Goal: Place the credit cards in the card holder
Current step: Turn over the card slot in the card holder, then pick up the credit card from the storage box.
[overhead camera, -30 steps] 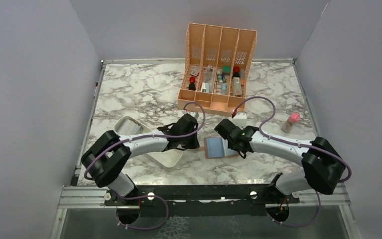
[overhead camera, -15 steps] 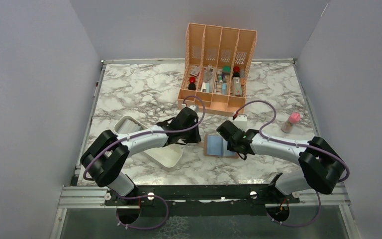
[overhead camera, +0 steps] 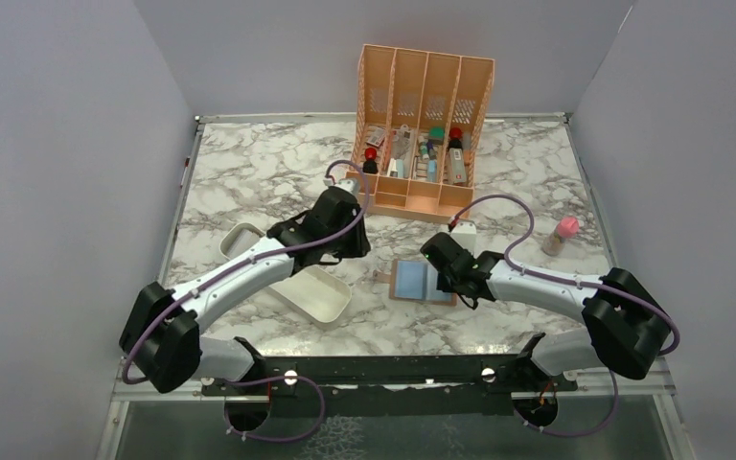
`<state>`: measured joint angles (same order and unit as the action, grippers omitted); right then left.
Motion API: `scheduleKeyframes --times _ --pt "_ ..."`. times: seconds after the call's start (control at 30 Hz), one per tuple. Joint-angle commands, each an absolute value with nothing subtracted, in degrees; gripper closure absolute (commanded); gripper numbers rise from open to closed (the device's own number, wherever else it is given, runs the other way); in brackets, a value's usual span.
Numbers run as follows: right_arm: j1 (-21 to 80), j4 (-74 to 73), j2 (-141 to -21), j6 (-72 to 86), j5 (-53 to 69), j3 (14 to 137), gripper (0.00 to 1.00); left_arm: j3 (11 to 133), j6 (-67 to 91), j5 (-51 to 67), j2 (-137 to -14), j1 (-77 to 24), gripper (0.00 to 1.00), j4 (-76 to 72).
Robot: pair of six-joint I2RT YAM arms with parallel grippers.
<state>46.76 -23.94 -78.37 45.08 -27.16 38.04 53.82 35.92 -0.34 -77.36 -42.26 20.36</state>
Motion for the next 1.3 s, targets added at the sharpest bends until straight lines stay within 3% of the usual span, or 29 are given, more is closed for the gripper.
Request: scheduleKeyframes --times 0.0,0.2,0.4,0.53,0.77,0.87,0.97,1.27 --pt "46.6 -21.6 -77.2 43.2 -25.7 38.1 0.70 56.1 32.3 -9.4 -70.9 -40.2 0.65 33.3" --pt "46.5 -19.0 -77.9 40.8 -23.9 37.3 0.70 53.1 24.0 -16.6 -60.9 -37.0 0.65 39.7" --pt "46.4 -18.8 -77.7 39.8 -23.7 37.3 0.69 44.1 -0.1 -19.0 -48.2 -36.4 0.75 27.7" --pt "46.1 -17.4 -77.6 39.0 -23.0 37.0 0.69 38.2 -11.7 -22.5 -43.8 -36.1 0.75 20.7" --pt "46.1 -16.5 -77.9 37.9 -22.0 36.7 0.69 39.7 -18.5 -29.7 -49.0 -35.1 0.64 25.1" --pt "46.0 -16.4 -77.5 37.4 -22.1 36.8 0.69 41.9 -15.0 -28.1 -50.3 -32.4 0.53 27.9" --pt "46.0 -16.4 -77.0 37.0 -21.8 36.8 0.69 42.5 -16.0 -22.1 -52.5 -29.4 0.53 30.7" --pt "45.8 -15.4 -76.1 36.5 -21.3 35.8 0.69 39.6 -18.2 -27.6 -56.8 -27.3 0.53 32.7"
